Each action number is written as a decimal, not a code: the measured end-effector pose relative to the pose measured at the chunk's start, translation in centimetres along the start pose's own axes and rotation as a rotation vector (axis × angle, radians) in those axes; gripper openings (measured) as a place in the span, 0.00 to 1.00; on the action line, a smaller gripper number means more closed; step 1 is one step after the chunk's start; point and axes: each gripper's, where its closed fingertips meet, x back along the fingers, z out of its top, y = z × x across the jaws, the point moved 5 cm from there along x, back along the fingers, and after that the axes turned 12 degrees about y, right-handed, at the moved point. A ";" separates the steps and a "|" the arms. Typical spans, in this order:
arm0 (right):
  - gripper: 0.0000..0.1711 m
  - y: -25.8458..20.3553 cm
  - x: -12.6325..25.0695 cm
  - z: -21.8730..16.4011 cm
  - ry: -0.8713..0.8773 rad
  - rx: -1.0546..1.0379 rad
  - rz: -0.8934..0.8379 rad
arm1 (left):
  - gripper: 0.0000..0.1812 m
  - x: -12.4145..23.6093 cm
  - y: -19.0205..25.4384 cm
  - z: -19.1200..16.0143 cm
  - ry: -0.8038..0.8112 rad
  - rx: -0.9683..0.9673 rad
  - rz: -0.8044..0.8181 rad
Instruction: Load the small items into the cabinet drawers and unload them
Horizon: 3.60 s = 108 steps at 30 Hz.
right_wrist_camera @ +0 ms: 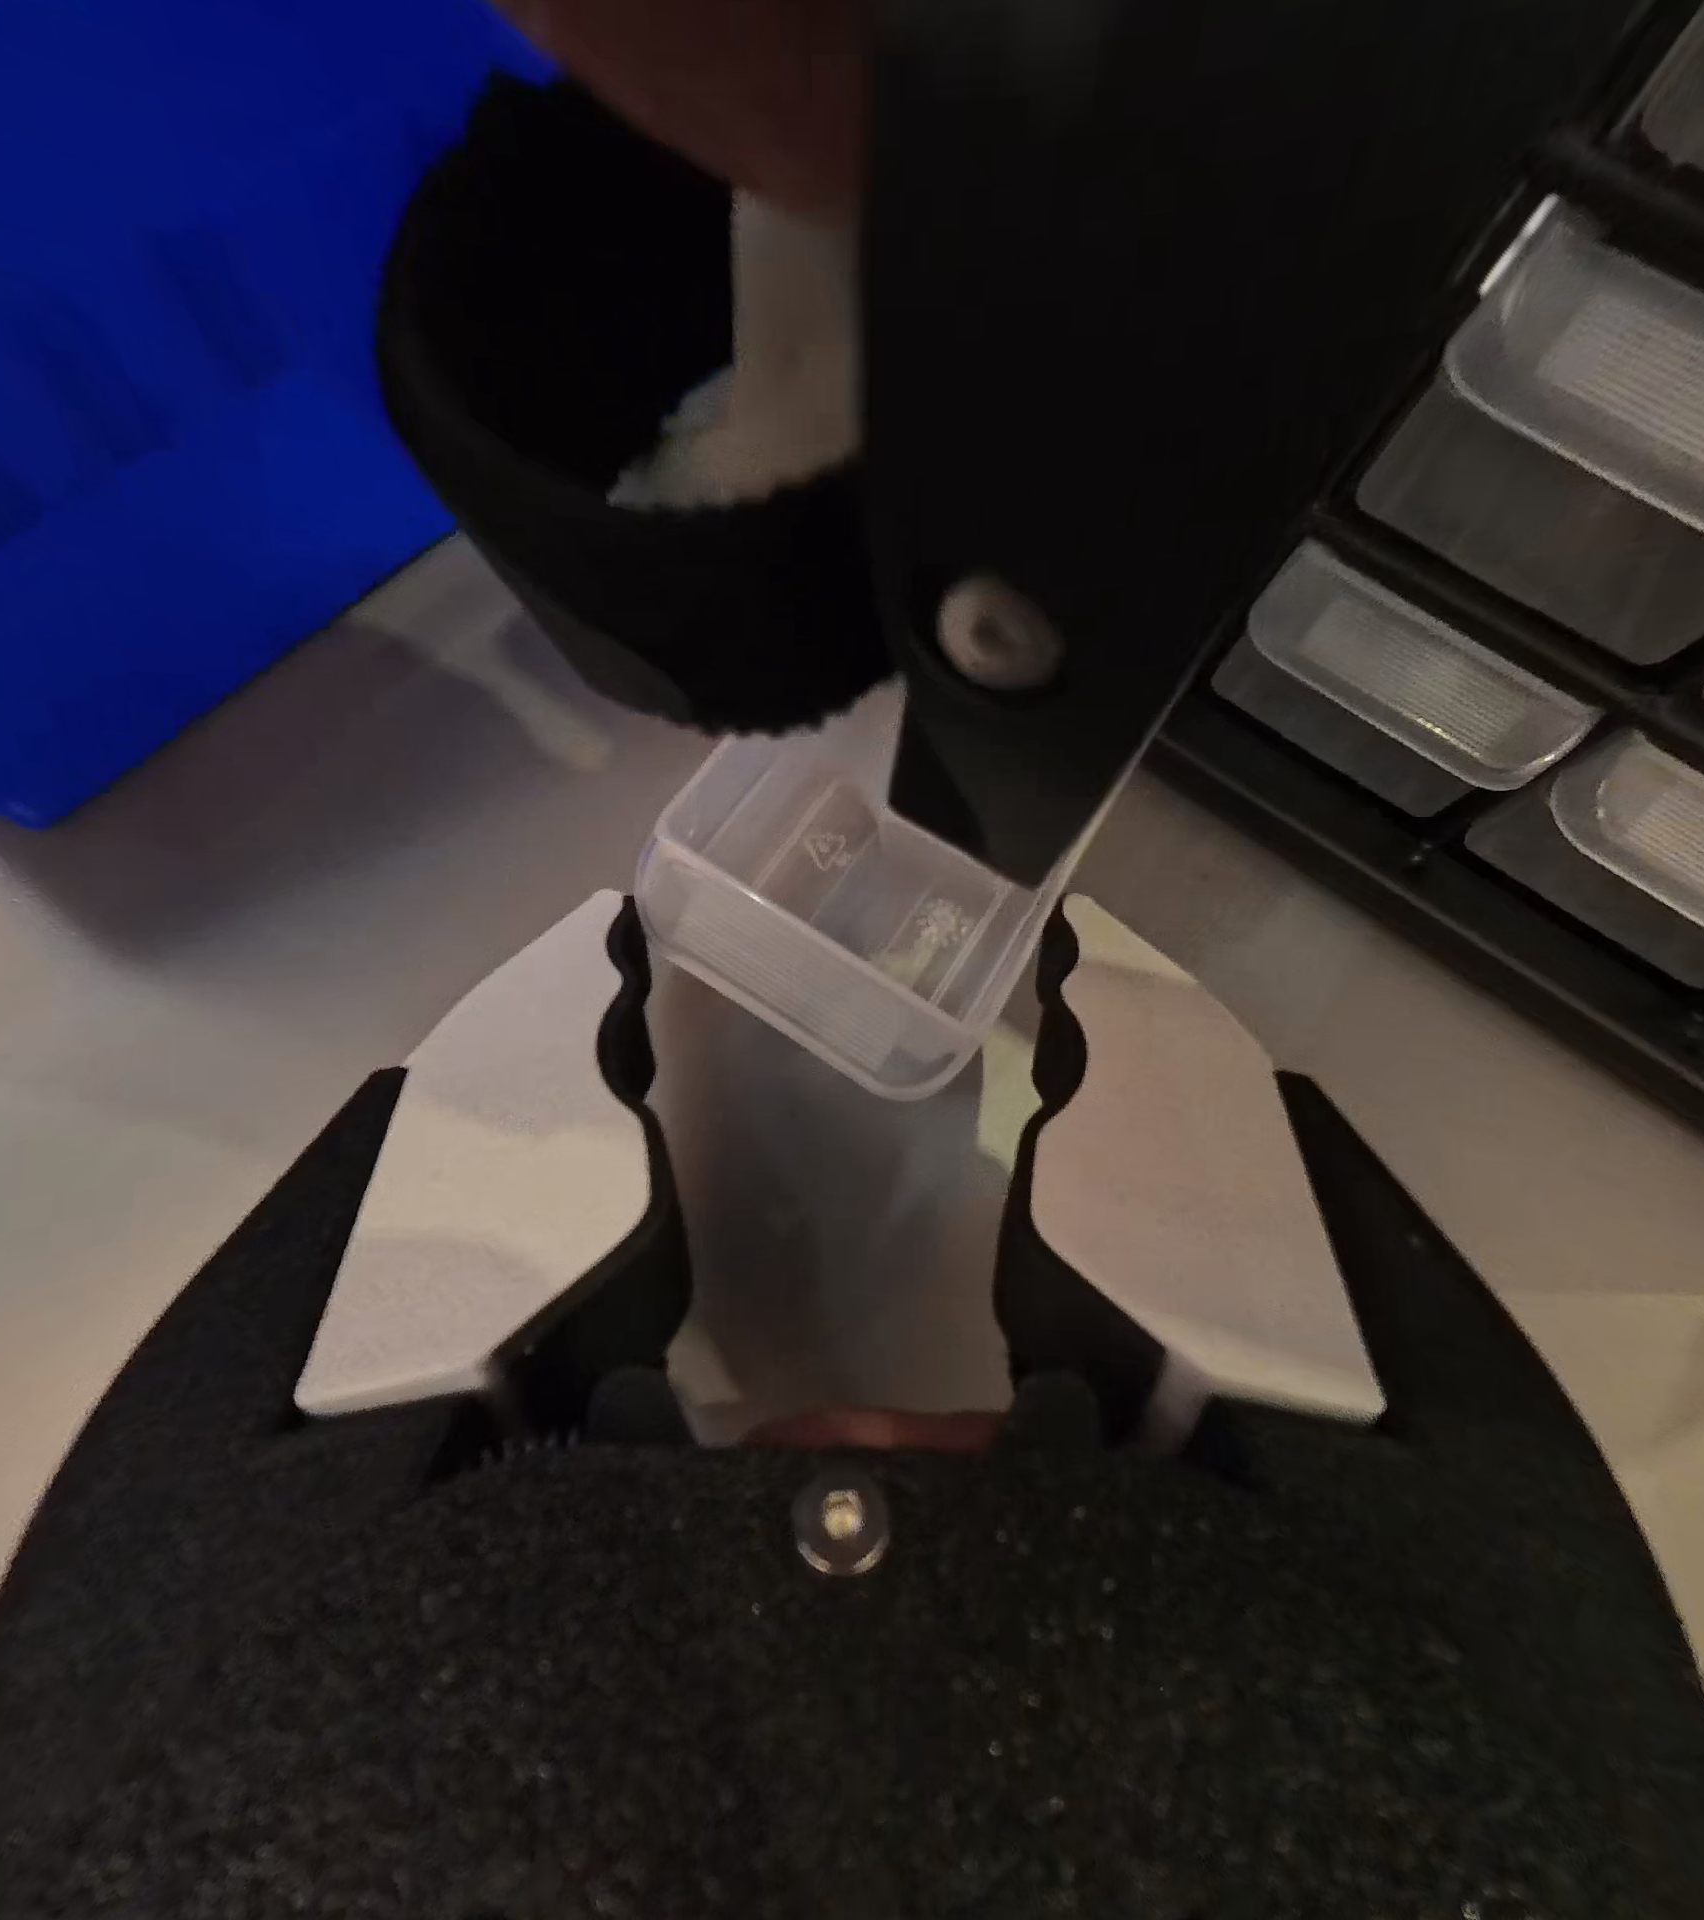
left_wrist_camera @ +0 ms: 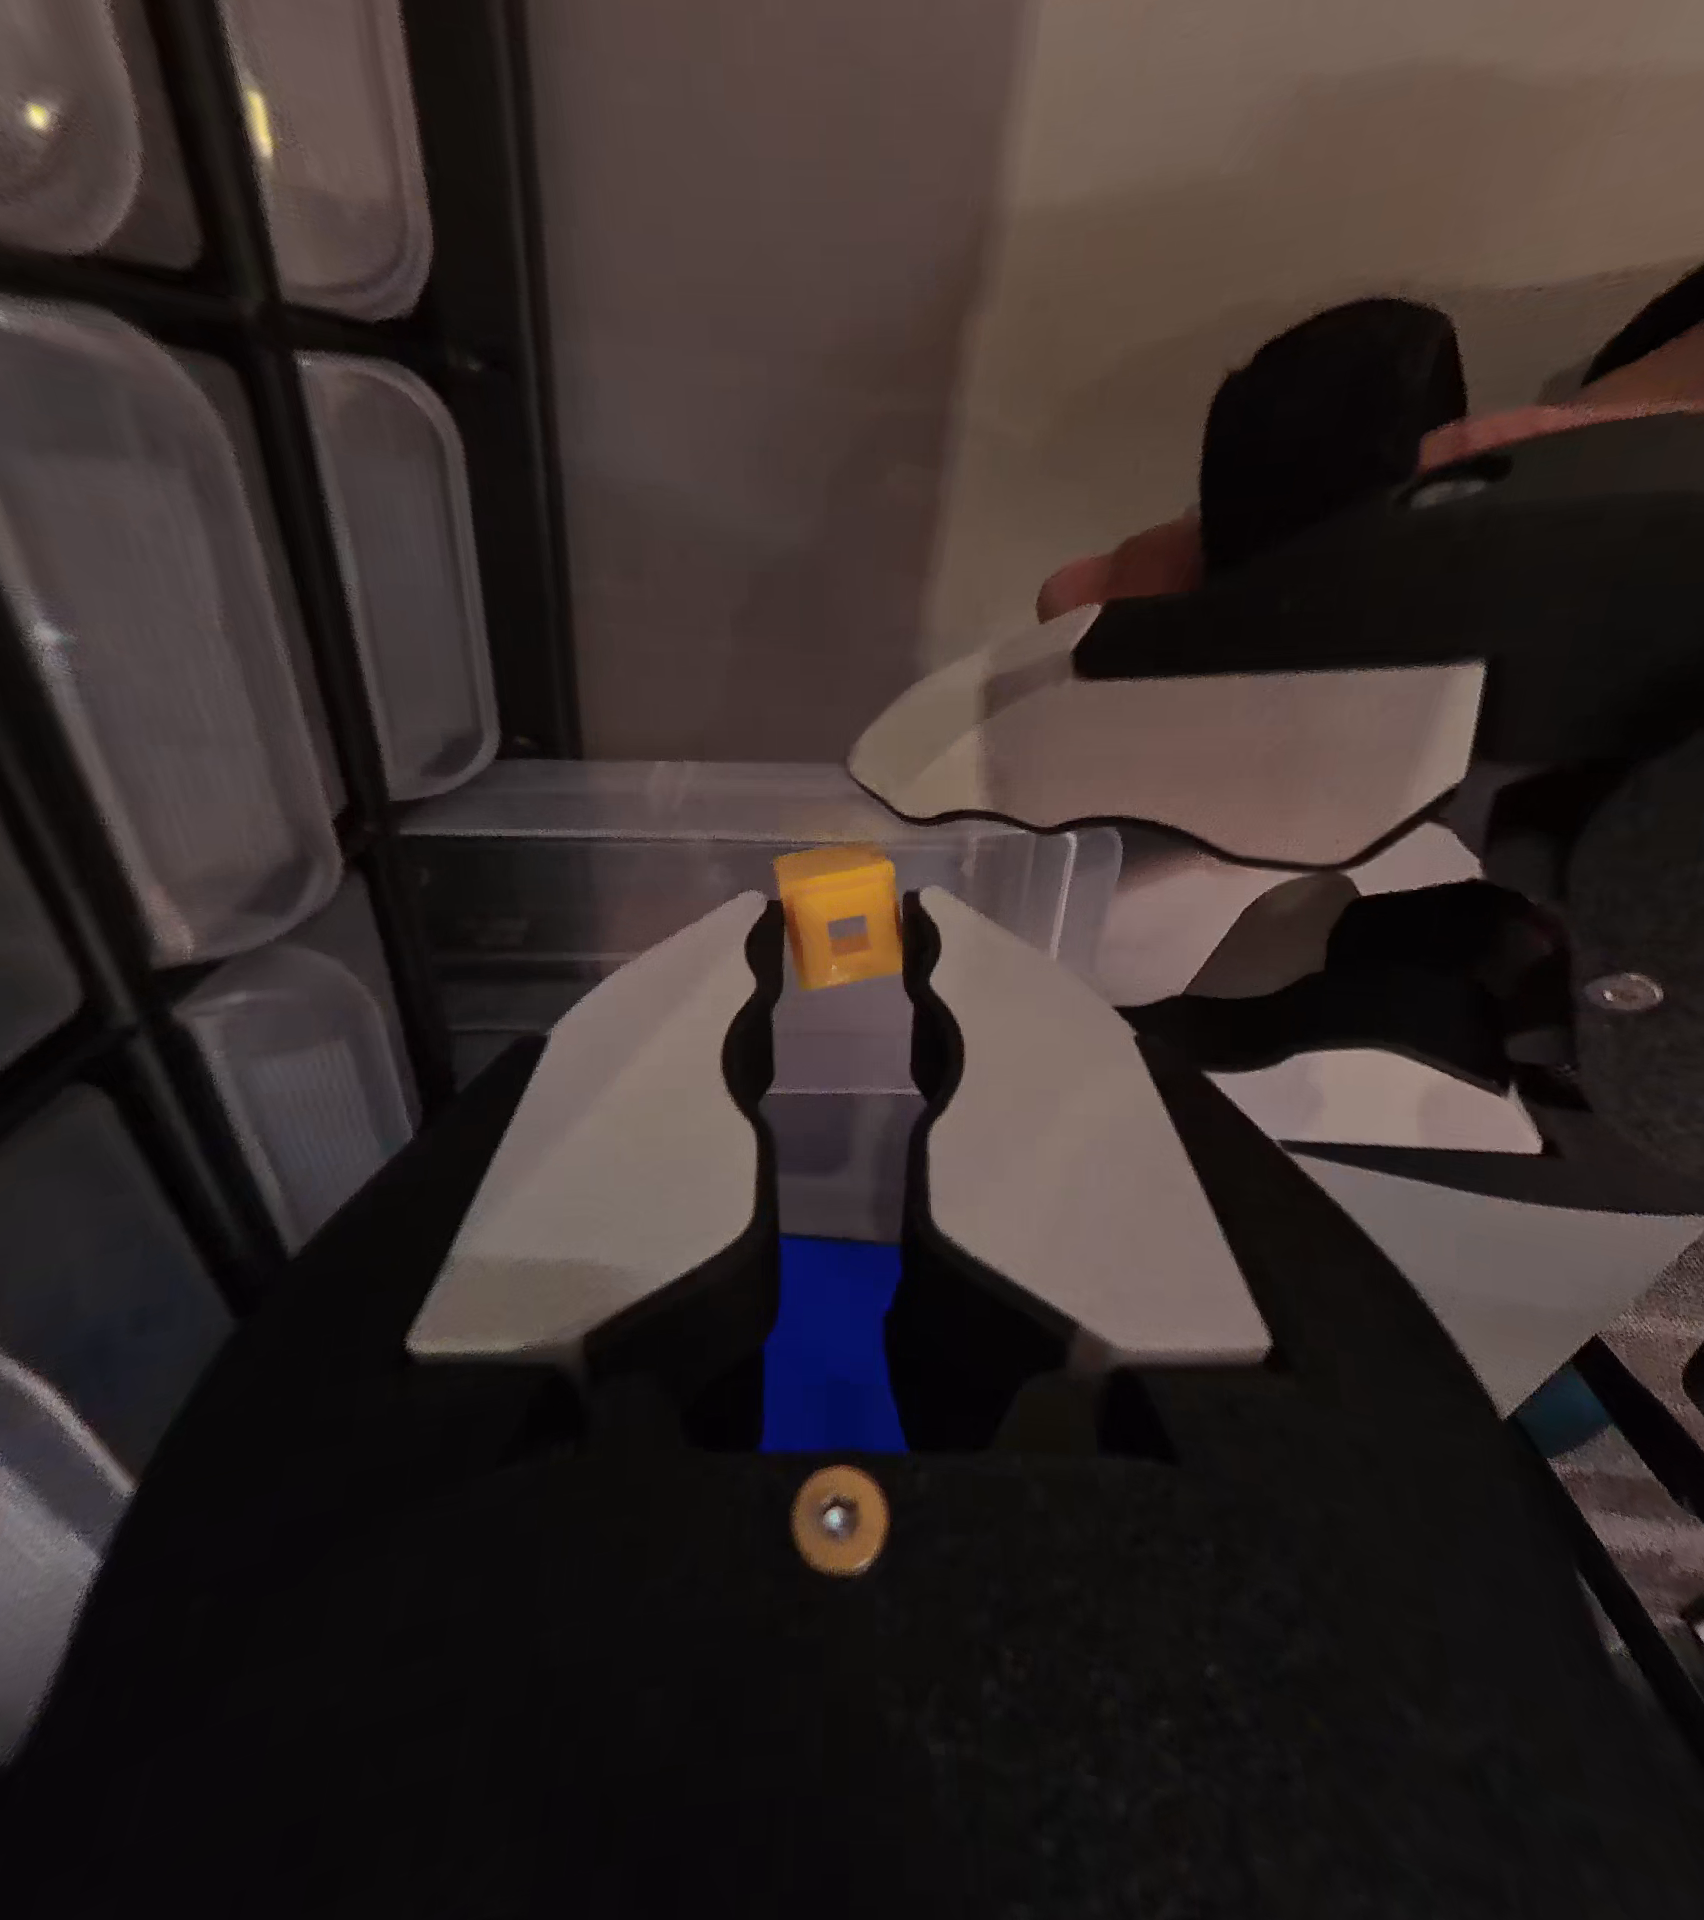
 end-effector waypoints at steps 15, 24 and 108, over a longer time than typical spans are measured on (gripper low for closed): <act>0.42 0.0 0.0 -0.1 -0.009 0.010 -0.002 | 0.12 -1.8 -1.0 -0.5 -0.108 -0.016 0.025; 0.42 0.0 0.1 -0.1 -0.009 0.008 0.000 | 0.21 2.9 0.7 -1.8 0.163 0.149 0.052; 0.18 8.2 19.9 -5.3 0.445 -0.058 0.018 | 0.44 2.6 20.0 -8.6 1.136 0.706 0.781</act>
